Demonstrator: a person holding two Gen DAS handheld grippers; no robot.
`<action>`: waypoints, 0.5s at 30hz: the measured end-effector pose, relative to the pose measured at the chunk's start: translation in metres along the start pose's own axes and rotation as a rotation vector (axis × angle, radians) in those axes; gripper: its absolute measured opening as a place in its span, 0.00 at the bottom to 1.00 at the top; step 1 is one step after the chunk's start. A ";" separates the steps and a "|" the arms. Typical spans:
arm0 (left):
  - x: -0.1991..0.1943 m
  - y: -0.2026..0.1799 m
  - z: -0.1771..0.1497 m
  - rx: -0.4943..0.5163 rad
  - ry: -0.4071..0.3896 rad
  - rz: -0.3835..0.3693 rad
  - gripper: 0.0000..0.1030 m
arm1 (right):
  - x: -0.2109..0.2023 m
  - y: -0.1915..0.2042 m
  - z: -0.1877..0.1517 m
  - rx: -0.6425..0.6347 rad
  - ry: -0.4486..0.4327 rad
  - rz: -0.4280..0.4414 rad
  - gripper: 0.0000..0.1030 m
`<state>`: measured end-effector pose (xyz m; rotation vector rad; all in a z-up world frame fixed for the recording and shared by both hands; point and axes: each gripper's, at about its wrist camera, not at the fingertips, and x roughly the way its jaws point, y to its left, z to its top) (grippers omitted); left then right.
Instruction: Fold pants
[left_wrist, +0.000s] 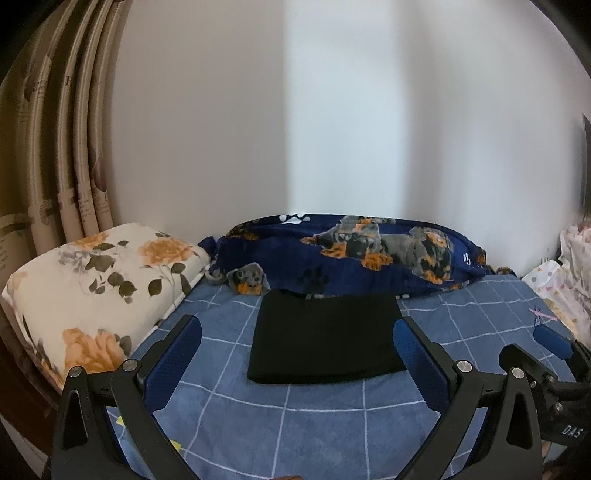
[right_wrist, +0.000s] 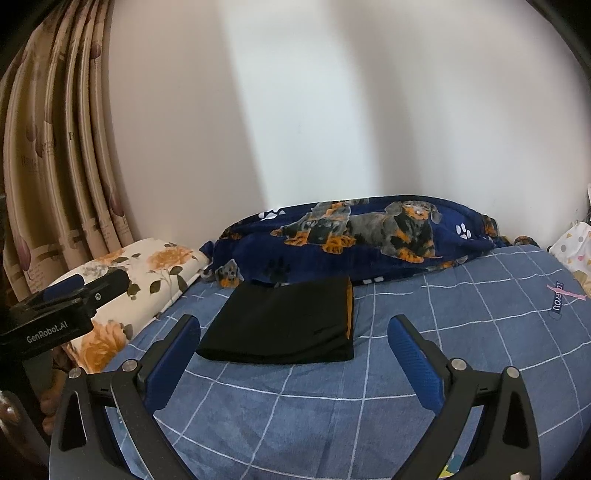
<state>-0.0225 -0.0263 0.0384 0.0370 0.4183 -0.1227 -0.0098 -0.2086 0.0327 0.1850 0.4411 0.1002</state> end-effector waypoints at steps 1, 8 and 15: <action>0.001 0.000 0.000 0.001 0.001 0.000 1.00 | 0.000 0.000 0.000 0.001 0.001 0.000 0.98; 0.003 -0.001 -0.001 0.001 0.009 -0.005 1.00 | 0.004 -0.002 -0.003 0.007 0.013 0.003 0.99; 0.006 -0.002 -0.006 0.004 0.029 -0.017 1.00 | 0.005 -0.001 -0.005 0.007 0.020 0.005 0.99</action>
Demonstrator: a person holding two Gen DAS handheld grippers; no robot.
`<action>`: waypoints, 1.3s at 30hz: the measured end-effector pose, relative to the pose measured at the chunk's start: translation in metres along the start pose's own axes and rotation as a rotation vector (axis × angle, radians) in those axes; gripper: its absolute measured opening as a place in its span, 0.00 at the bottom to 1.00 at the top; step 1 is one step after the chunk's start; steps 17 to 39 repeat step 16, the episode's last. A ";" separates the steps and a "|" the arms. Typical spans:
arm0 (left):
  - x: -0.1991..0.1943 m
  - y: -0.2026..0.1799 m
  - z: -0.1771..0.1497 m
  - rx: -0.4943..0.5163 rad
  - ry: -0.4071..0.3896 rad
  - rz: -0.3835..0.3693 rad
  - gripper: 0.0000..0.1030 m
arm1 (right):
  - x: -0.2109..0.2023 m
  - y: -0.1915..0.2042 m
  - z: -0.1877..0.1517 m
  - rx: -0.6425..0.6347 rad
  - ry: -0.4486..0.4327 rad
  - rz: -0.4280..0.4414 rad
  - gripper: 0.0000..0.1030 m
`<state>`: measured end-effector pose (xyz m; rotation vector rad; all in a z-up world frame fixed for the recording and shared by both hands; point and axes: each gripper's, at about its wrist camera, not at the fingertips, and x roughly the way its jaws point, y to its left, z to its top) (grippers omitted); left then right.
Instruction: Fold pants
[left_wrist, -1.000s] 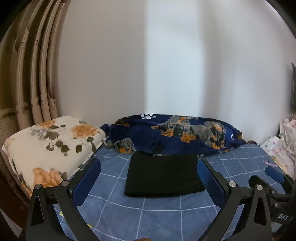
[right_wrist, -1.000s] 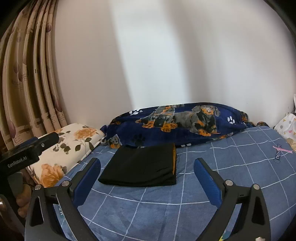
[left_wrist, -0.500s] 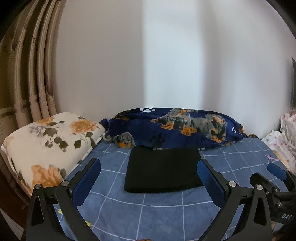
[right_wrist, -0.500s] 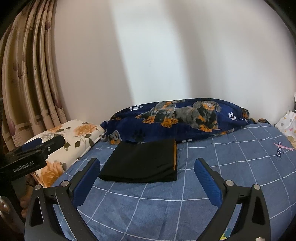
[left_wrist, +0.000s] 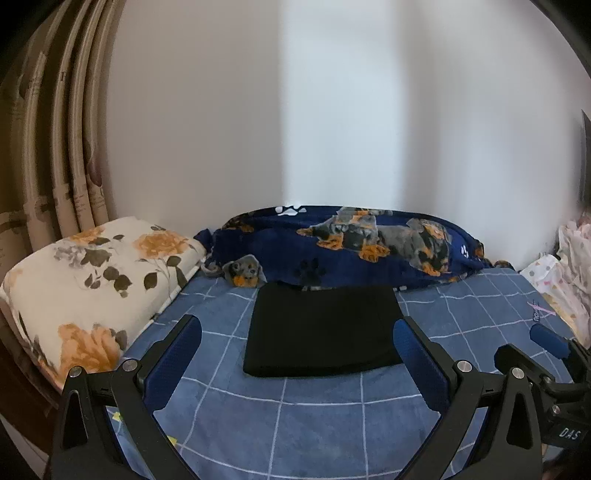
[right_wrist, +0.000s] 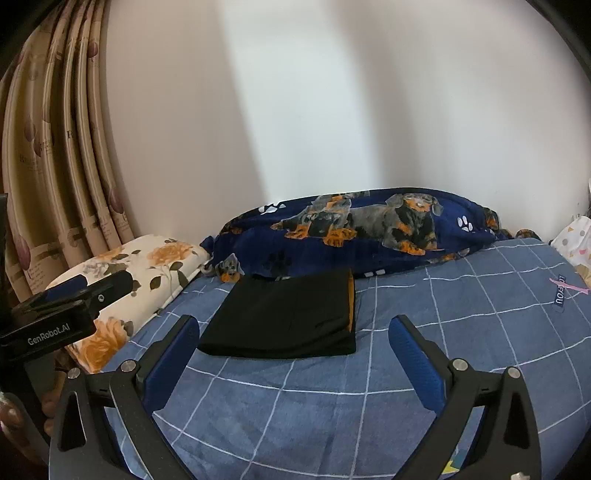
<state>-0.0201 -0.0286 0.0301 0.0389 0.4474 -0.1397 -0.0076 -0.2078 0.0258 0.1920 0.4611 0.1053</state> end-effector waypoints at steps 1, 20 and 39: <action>0.000 0.000 -0.001 0.001 0.003 -0.006 1.00 | 0.001 0.000 0.000 0.000 0.003 0.001 0.99; -0.010 -0.011 -0.004 0.036 -0.048 -0.014 1.00 | 0.006 0.001 -0.003 0.002 0.023 0.008 0.99; -0.010 -0.011 -0.004 0.036 -0.048 -0.014 1.00 | 0.006 0.001 -0.003 0.002 0.023 0.008 0.99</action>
